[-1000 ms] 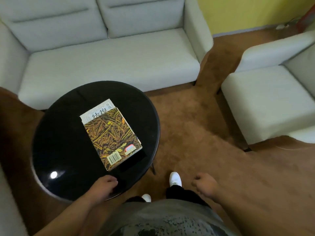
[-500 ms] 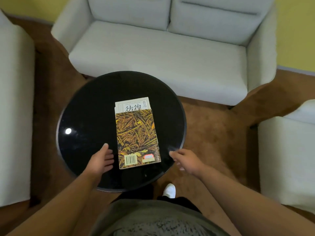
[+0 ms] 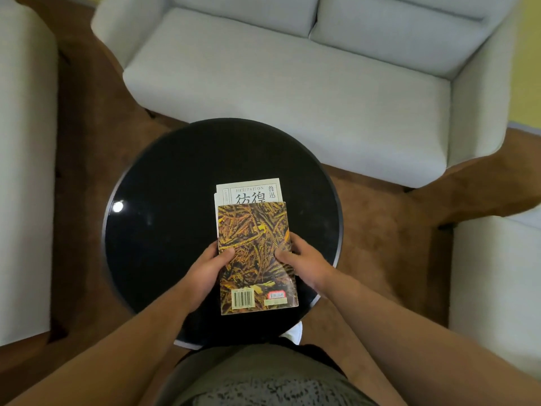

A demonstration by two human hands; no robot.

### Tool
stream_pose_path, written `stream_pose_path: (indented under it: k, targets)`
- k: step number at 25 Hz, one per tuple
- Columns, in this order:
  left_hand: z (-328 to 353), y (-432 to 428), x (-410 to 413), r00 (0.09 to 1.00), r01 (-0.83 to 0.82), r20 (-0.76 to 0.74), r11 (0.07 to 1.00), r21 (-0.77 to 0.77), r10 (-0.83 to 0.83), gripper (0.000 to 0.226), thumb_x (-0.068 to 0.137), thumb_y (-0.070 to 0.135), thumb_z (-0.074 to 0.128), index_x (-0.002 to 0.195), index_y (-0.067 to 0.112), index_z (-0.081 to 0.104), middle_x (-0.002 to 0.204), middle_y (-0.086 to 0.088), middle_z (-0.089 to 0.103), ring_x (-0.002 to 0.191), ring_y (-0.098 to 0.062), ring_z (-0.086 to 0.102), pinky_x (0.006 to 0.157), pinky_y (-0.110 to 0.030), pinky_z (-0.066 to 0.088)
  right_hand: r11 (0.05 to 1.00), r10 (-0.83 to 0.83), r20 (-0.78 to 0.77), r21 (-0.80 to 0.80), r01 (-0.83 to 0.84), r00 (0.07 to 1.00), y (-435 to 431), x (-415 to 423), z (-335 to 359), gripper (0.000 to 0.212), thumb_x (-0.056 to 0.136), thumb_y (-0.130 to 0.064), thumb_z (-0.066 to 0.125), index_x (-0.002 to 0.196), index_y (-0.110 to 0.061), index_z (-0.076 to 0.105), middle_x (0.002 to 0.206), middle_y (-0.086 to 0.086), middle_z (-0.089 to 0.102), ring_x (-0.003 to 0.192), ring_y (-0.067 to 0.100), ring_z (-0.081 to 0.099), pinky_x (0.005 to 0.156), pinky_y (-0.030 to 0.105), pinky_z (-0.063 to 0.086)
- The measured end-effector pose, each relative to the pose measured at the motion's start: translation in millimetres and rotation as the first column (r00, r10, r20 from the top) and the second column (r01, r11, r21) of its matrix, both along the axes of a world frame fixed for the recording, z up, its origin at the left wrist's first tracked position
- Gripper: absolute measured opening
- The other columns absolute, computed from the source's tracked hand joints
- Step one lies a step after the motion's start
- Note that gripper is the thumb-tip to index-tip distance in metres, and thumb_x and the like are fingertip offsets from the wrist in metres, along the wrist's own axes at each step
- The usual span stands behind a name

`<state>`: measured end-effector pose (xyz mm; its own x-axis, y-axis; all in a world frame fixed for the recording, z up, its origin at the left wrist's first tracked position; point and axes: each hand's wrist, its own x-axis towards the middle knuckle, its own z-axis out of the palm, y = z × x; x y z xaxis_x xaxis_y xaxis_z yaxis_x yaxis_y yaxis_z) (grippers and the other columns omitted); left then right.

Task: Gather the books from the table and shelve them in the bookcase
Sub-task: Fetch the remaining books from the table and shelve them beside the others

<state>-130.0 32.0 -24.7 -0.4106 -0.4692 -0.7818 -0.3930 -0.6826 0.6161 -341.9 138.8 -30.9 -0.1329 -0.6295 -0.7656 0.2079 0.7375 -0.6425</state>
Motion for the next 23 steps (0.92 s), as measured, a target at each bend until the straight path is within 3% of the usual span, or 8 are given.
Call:
stream_pose_path:
  k: [2,5,9,12,15,18,23]
  targets:
    - [-5.1,-0.8,-1.0,1.0,-0.016,0.0,0.999,0.033,0.016,0.038,0.104,0.035,0.048,0.141,0.026,0.05,0.122,0.001,0.07,0.115,-0.02,0.064,0.096,-0.04,0.047,0.998,-0.056,0.05,0.023,0.055,0.997,-4.5,0.4,-2.2,0.054,0.096,-0.033,0.065,0.146,-0.026,0.047,0.133,0.0,0.066,0.113,0.018,0.066,0.084,0.027,0.049]
    - [-6.0,-6.8,-8.0,0.999,-0.042,0.025,0.998,0.053,0.04,0.049,0.101,0.052,0.043,0.141,0.024,0.05,0.126,-0.001,0.068,0.113,-0.018,0.065,0.088,-0.036,0.049,0.999,-0.04,0.0,0.024,0.039,0.999,-14.6,1.6,-5.0,0.053,0.098,-0.048,0.056,0.145,-0.023,0.049,0.13,-0.001,0.067,0.114,0.019,0.066,0.095,0.034,0.049]
    - [-4.5,-23.4,-25.1,0.992,-0.108,0.084,0.985,0.134,0.097,0.054,0.093,0.065,0.047,0.119,0.02,0.064,0.114,-0.009,0.075,0.102,-0.028,0.073,0.088,-0.044,0.054,0.995,-0.035,-0.048,0.096,0.039,0.998,-27.7,-0.4,-8.2,0.091,0.083,-0.077,0.052,0.152,-0.019,0.036,0.145,0.005,0.056,0.129,0.027,0.056,0.109,0.044,0.042]
    - [-7.7,-27.8,-24.9,0.987,-0.158,0.076,0.958,0.239,0.144,0.077,0.068,0.073,0.063,0.125,0.022,0.061,0.12,-0.014,0.073,0.109,-0.036,0.071,0.101,-0.059,0.049,0.993,-0.014,0.056,0.12,0.007,0.998,-30.1,-2.7,-17.1,0.099,0.078,-0.073,0.065,0.155,-0.023,0.028,0.152,0.005,0.05,0.136,0.028,0.05,0.111,0.045,0.038]
    - [-10.5,-26.2,-19.4,0.983,-0.181,0.019,0.943,0.28,0.183,0.061,0.077,0.065,0.059,0.12,0.021,0.064,0.113,-0.014,0.076,0.11,-0.036,0.069,0.102,-0.057,0.048,0.988,-0.084,0.224,0.145,0.052,0.971,-30.9,-4.5,-28.6,0.123,0.051,-0.073,0.084,0.151,-0.025,0.031,0.146,0.007,0.056,0.132,0.029,0.056,0.109,0.051,0.042]
    - [-15.8,-30.5,-13.1,0.976,-0.211,0.012,0.922,0.324,0.22,0.056,0.088,0.064,0.053,0.122,0.021,0.065,0.123,-0.016,0.072,0.116,-0.037,0.066,0.108,-0.06,0.042,0.986,-0.112,0.232,0.146,0.079,0.966,-33.7,-3.5,-30.7,0.126,0.044,-0.077,0.085,0.147,-0.02,0.04,0.137,0.007,0.064,0.125,0.029,0.062,0.111,0.053,0.042]
    - [-14.9,-29.5,-6.0,0.992,-0.121,0.003,0.926,0.359,0.128,0.074,0.072,0.069,0.058,0.129,0.021,0.062,0.125,-0.016,0.071,0.119,-0.038,0.065,0.111,-0.06,0.04,0.984,-0.079,0.235,0.176,0.038,0.969,-22.5,1.4,-27.6,0.122,0.047,-0.085,0.078,0.145,-0.022,0.041,0.139,0.004,0.063,0.129,0.029,0.057,0.116,0.057,0.033]
